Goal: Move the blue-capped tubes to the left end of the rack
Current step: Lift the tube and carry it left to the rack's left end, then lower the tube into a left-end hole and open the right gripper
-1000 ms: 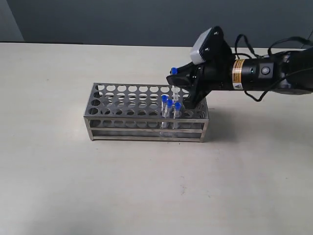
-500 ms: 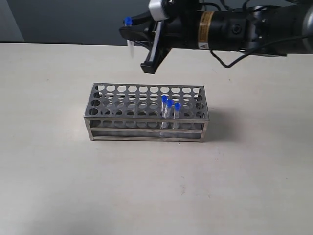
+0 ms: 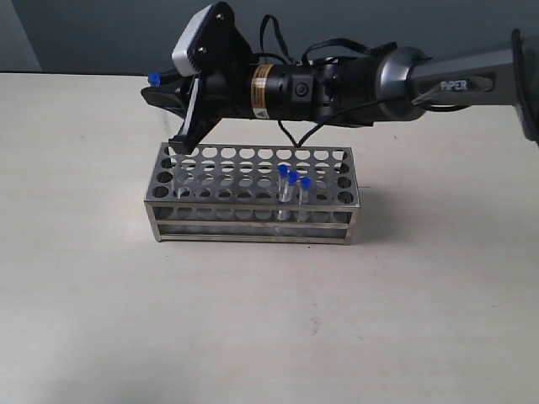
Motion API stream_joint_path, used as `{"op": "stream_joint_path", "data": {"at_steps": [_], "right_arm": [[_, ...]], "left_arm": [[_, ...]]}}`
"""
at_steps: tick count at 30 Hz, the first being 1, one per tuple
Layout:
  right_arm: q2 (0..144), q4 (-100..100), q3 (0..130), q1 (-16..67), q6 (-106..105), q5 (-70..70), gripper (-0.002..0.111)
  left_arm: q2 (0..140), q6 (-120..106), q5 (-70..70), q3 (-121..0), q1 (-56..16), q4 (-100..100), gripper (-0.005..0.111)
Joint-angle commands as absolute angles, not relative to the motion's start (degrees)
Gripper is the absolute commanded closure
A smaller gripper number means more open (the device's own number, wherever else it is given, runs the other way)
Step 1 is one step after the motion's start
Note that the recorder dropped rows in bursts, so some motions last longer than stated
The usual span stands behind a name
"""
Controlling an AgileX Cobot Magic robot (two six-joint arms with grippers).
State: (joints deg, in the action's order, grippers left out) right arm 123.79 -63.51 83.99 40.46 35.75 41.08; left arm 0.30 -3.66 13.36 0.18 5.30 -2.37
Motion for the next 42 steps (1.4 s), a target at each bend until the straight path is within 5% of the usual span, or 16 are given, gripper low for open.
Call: {"op": "stream_joint_path", "data": {"at_steps": [1,39,42], "right_arm": [[126.1,-62.5,85.3,40.6,37.7,40.4,0.109],[125.9,-75.9,85.4,40.6,49.9,36.3,0.109],[126.5,-75.9,85.4,40.6,49.9,36.0,0.099]], "left_arm": [[0.0,-3.6,13.3,0.0,5.0,-2.5,0.106],[0.0,-3.6,13.3,0.0,5.0,-2.5,0.106],[0.0,-3.6,13.3,0.0,5.0,-2.5,0.106]]}}
